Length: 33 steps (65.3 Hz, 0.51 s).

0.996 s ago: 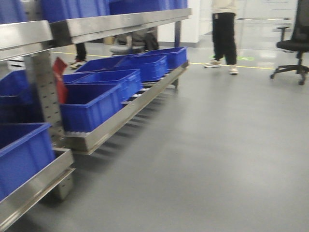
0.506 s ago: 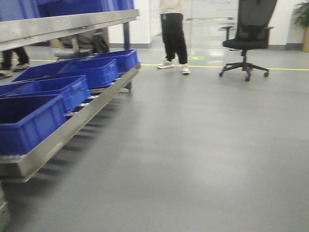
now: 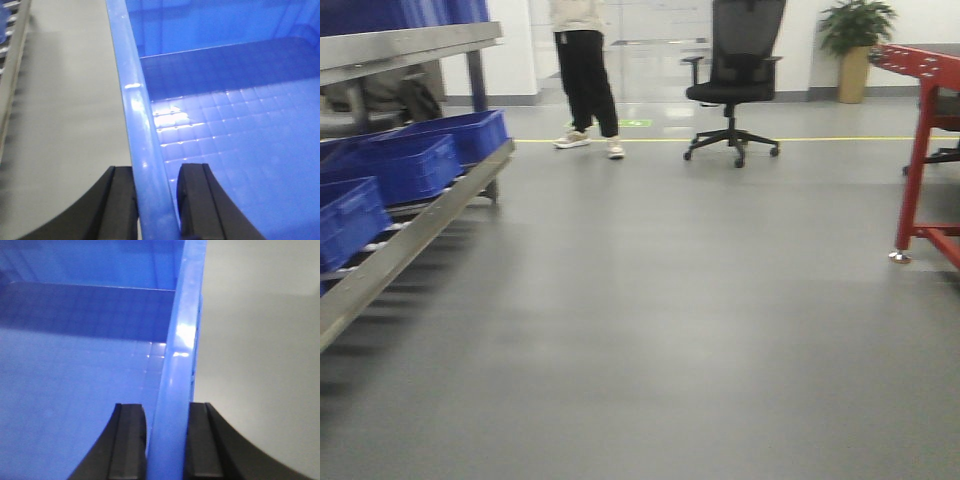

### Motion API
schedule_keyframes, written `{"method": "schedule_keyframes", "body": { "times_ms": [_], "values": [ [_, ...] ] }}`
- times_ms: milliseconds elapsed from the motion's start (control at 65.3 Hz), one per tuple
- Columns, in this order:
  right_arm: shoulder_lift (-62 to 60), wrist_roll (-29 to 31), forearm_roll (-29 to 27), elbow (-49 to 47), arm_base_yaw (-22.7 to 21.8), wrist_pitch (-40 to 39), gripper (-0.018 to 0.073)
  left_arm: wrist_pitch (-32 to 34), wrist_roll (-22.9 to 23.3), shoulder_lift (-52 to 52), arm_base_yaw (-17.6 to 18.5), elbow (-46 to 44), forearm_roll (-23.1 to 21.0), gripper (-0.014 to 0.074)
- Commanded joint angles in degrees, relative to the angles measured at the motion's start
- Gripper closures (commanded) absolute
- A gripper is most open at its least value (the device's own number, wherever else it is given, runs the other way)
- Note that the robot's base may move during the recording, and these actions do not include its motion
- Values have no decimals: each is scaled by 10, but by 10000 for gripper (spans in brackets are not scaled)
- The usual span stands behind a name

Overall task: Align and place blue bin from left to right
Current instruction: 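Drive the base away from the rack holding the bin, then drive across the floor past the black office chair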

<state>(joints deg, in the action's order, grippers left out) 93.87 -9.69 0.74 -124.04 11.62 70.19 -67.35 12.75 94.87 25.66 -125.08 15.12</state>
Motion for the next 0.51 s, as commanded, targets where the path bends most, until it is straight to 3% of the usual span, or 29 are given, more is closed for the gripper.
{"method": "schedule_keyframes", "body": {
  "times_ms": [0,490],
  "values": [
    [-12,19,-13,-11,5,-90,641,59,-16,-13,9,-8,-14,609],
    [-12,19,-14,-11,5,-90,641,60,-16,-13,9,-8,-13,609]
  ]
}}
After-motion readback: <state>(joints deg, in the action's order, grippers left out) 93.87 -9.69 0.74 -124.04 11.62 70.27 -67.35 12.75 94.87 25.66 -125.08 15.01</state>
